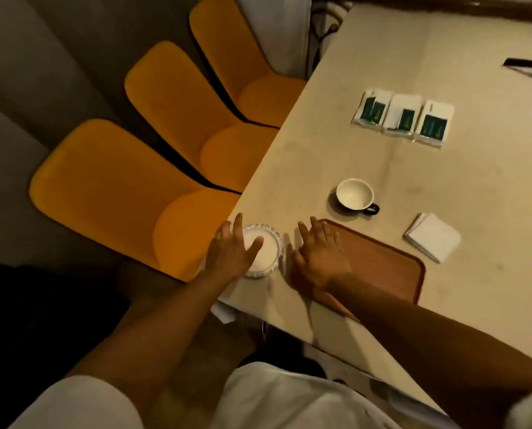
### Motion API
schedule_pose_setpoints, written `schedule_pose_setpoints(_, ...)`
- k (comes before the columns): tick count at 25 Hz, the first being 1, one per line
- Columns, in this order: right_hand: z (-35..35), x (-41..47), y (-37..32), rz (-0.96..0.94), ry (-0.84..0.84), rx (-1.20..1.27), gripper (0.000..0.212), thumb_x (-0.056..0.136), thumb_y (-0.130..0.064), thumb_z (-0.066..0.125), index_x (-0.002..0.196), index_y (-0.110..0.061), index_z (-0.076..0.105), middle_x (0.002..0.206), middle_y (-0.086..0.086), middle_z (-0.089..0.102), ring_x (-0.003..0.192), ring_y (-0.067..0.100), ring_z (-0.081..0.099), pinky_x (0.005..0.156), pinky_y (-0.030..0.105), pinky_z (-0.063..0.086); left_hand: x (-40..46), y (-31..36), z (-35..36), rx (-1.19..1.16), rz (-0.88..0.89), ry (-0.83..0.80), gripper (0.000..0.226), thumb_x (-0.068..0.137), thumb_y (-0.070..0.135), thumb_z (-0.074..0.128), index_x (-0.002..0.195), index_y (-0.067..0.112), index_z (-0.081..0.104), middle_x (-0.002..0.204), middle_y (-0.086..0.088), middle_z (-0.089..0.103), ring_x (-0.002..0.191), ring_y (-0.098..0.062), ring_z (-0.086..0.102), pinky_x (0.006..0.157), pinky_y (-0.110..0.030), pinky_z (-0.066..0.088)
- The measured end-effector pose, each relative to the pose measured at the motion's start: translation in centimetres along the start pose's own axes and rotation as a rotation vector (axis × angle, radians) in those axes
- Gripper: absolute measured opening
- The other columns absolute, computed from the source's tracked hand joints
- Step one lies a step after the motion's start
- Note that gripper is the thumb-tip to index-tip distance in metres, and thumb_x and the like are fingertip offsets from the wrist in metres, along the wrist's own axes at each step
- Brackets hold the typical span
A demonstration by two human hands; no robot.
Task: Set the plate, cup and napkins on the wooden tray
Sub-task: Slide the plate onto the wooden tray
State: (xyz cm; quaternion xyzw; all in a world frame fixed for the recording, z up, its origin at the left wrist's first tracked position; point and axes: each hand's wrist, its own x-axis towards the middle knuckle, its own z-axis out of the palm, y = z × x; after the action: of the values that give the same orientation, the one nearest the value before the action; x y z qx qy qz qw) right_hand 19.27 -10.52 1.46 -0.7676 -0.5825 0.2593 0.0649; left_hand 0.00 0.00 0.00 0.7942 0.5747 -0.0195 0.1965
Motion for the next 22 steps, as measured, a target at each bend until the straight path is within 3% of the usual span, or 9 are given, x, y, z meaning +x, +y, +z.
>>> schedule_pose_setpoints(3,1.6,2.8,-1.7,0.101,-0.063,0.036,0.065,0.097,-0.044,0.038,0.154,-0.018,0.019,0.163,0.011,0.014,0.149,0.034,0.016,0.12,0.048,0.017,2.0,-2.9,2.4,-0.062,-0.037,-0.139,0.081,0.096,0.058,0.045,0.159,0.02,0.011,0.162,-0.016,0.024,0.146,-0.035,0.03,0.113,-0.05,0.037)
schedule_pose_setpoints(6,2.6,4.5,-3.0,0.169,-0.158,0.07,0.05,0.098,-0.033,0.046,0.138,-0.003,0.042,0.14,0.019,0.047,0.127,0.036,0.043,0.106,0.041,0.035,3.7,-4.9,4.0,-0.114,-0.06,-0.244,0.073,0.094,0.039,0.056,0.155,0.015,0.024,0.154,-0.016,0.034,0.138,-0.036,0.038,0.108,-0.045,0.042)
schedule_pose_setpoints(11,5.3,6.7,-4.1,0.33,-0.183,0.277,0.042,0.094,-0.02,0.055,0.13,0.001,0.05,0.129,0.02,0.056,0.115,0.036,0.053,0.098,0.038,0.043,6.0,-5.9,4.6,-0.279,-0.161,-0.291,0.07,0.092,0.027,0.063,0.153,0.012,0.032,0.149,-0.02,0.04,0.136,-0.038,0.04,0.109,-0.043,0.039)
schedule_pose_setpoints(16,7.1,7.7,-3.9,0.498,-0.136,0.432,0.032,0.088,-0.019,0.059,0.116,-0.004,0.058,0.11,0.018,0.066,0.1,0.033,0.061,0.081,0.032,0.048,7.6,-6.2,4.6,-0.375,-0.252,-0.326,0.06,0.098,0.022,0.055,0.153,0.008,0.034,0.155,-0.017,0.037,0.14,-0.036,0.042,0.111,-0.042,0.039)
schedule_pose_setpoints(19,7.2,8.0,-3.8,0.515,-0.137,0.452,0.034,0.09,-0.019,0.059,0.12,-0.004,0.059,0.114,0.018,0.065,0.103,0.032,0.06,0.085,0.034,0.048,8.2,-6.1,5.0,-0.456,-0.285,-0.325,0.043,0.097,0.018,0.053,0.138,0.005,0.052,0.141,-0.017,0.053,0.125,-0.036,0.056,0.098,-0.039,0.049)
schedule_pose_setpoints(22,7.1,8.1,-3.7,0.489,-0.143,0.456,0.034,0.091,-0.021,0.058,0.12,-0.003,0.059,0.116,0.018,0.065,0.103,0.033,0.06,0.088,0.036,0.05,8.4,-5.7,4.9,-0.496,-0.33,-0.301,0.036,0.095,0.016,0.055,0.129,0.004,0.059,0.132,-0.016,0.061,0.115,-0.034,0.06,0.09,-0.038,0.051)
